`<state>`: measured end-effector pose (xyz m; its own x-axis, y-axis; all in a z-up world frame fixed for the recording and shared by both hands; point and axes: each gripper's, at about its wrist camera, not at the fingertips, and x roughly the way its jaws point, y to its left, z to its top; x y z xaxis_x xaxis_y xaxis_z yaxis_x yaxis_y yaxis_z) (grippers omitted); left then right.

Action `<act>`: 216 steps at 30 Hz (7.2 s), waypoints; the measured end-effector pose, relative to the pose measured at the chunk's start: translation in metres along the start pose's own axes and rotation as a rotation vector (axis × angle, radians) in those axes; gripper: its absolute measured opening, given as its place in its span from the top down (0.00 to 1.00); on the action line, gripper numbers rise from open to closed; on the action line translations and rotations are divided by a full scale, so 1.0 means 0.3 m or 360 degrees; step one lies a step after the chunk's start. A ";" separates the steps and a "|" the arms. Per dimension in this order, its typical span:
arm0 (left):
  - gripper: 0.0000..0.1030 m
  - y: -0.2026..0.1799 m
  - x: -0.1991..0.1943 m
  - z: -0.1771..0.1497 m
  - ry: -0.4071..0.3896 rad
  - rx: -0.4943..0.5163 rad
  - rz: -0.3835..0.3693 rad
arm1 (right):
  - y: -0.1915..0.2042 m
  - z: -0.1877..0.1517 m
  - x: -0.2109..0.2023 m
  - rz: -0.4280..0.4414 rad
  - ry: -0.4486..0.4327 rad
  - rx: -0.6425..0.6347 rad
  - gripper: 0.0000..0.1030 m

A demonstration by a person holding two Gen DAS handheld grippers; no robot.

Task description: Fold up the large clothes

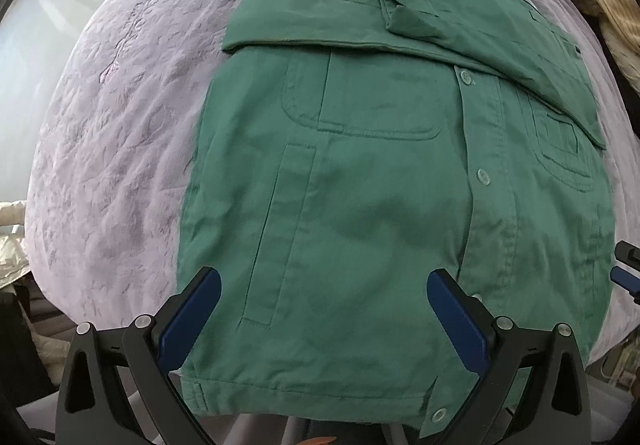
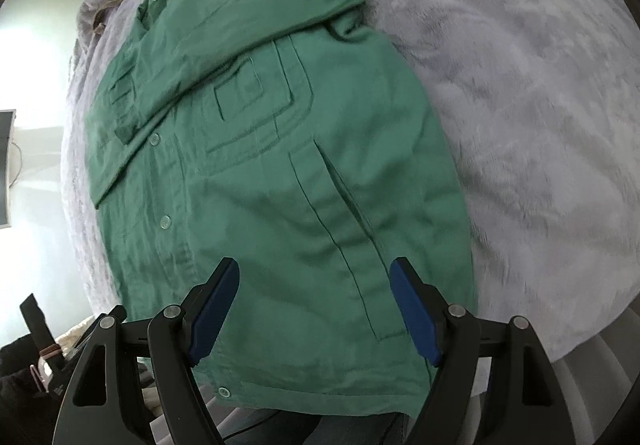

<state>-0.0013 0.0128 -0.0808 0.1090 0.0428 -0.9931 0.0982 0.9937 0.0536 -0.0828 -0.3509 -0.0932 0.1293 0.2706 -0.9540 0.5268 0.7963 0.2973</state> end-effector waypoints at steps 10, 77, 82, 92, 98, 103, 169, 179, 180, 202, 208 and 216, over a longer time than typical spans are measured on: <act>0.00 0.092 0.034 -0.096 -0.0019 0.0061 0.0037 | -0.033 -0.149 0.006 0.0016 -0.0028 0.0091 0.22; 0.85 0.616 -0.179 0.403 -0.0334 -0.0523 -0.1042 | 0.174 0.597 -0.182 0.1389 -0.0156 0.0079 0.79; 0.85 0.552 -0.080 0.671 -0.0434 -0.0574 -0.0939 | 0.176 0.840 -0.054 0.1204 -0.0186 0.0206 0.79; 0.79 0.368 0.197 0.927 -0.0338 -0.0378 -0.0678 | 0.122 0.966 0.220 0.1101 -0.0203 0.0462 0.74; 0.34 0.424 0.165 0.910 -0.0356 -0.0407 -0.0728 | 0.126 0.948 0.128 0.1096 -0.0380 0.0422 0.38; 0.20 0.457 0.026 0.910 -0.0617 -0.0337 -0.0509 | 0.132 0.917 -0.053 0.0784 -0.0627 0.0248 0.35; 0.92 0.509 0.155 0.504 -0.0306 0.0202 -0.0913 | 0.658 0.119 0.501 0.0769 0.0102 0.0054 0.95; 0.94 0.576 0.226 0.423 -0.0217 0.0126 -0.0783 | 0.678 0.094 0.424 0.0651 0.0179 -0.0209 0.90; 0.94 0.582 0.209 0.426 -0.0234 0.0129 -0.0762 | 0.669 0.094 0.374 0.0638 0.0128 -0.0257 0.90; 0.94 0.383 0.291 0.736 -0.0411 0.0072 -0.0446 | -0.004 0.457 0.097 -0.0128 -0.0562 0.0200 1.00; 0.94 0.411 0.218 0.700 -0.0414 0.0065 -0.0354 | 0.030 0.383 0.009 -0.0095 -0.0544 0.0164 0.94; 0.94 0.471 0.176 0.609 -0.0304 -0.0035 -0.0357 | 0.209 0.237 0.014 -0.0009 -0.0482 0.0011 0.52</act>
<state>0.1991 0.1365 -0.1066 0.2712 -0.1963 -0.9423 0.1193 0.9783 -0.1694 0.0105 -0.3383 -0.0814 0.3705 0.0916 -0.9243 0.5339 0.7933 0.2926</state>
